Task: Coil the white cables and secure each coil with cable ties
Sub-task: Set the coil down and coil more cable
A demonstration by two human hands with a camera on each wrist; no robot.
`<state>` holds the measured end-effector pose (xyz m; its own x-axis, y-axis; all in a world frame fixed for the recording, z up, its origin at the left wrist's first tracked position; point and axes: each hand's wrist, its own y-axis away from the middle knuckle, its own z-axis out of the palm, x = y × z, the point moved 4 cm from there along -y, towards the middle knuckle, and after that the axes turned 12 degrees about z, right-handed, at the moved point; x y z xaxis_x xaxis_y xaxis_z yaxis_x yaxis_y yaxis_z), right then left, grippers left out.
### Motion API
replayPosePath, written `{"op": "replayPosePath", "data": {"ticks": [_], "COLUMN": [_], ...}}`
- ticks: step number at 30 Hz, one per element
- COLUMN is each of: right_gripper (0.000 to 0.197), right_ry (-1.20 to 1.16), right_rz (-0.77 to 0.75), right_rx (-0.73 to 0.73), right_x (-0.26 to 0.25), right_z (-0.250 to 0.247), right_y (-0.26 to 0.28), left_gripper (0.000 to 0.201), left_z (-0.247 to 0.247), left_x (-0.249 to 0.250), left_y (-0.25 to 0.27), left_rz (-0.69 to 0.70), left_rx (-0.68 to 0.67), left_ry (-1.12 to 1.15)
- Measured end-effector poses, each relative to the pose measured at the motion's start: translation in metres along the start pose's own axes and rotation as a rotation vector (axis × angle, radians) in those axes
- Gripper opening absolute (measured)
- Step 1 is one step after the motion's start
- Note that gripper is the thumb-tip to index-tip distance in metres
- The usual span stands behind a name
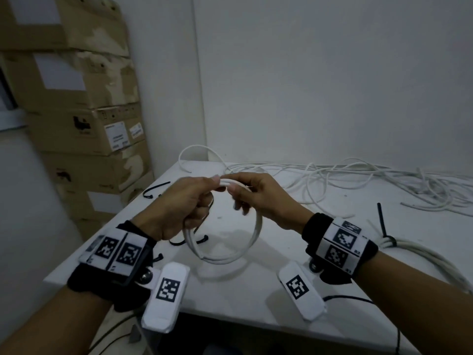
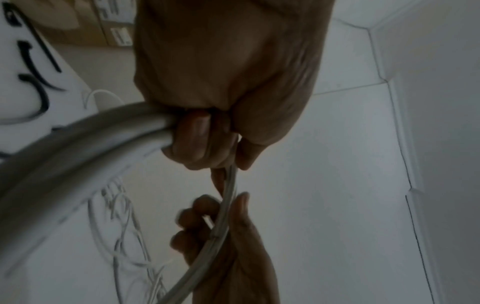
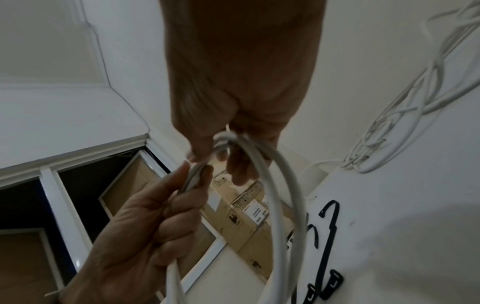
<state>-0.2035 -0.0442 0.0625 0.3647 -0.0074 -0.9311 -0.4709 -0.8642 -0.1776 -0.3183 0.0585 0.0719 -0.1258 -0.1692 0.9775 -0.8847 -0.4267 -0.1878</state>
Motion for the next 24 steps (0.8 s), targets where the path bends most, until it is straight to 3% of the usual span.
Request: {"op": "replayPosePath", "data": {"ticks": [4, 6, 10, 13, 17, 21, 24], "right_gripper": [0.027, 0.024, 0.031, 0.033, 0.009, 0.005, 0.003], "right_ry": [-0.098, 0.157, 0.678, 0.808, 0.958, 0.97, 1.052], "right_rz": [0.206, 0.332, 0.483, 0.474, 0.392, 0.359, 0.229], "right_rx": [-0.059, -0.087, -0.302, -0.355, -0.403, -0.411, -0.336], "right_x": [0.019, 0.036, 0.064, 0.073, 0.075, 0.068, 0.053], "right_z": [0.012, 0.022, 0.058, 0.08, 0.088, 0.058, 0.022], "right_y": [-0.019, -0.031, -0.05, -0.059, -0.06, -0.035, -0.004], "left_gripper": [0.028, 0.027, 0.03, 0.03, 0.024, 0.026, 0.032], "left_z": [-0.045, -0.067, -0.098, -0.105, -0.1, -0.081, -0.06], "left_x": [0.008, 0.011, 0.009, 0.004, -0.001, -0.003, -0.007], "left_y": [0.01, 0.015, 0.021, 0.022, 0.016, 0.003, -0.007], "left_rz": [0.02, 0.024, 0.01, 0.0, -0.008, -0.014, -0.041], "left_rx": [0.131, 0.17, 0.221, 0.24, 0.231, 0.203, 0.174], "left_ry": [-0.094, -0.12, -0.143, -0.144, -0.131, -0.103, -0.065]}}
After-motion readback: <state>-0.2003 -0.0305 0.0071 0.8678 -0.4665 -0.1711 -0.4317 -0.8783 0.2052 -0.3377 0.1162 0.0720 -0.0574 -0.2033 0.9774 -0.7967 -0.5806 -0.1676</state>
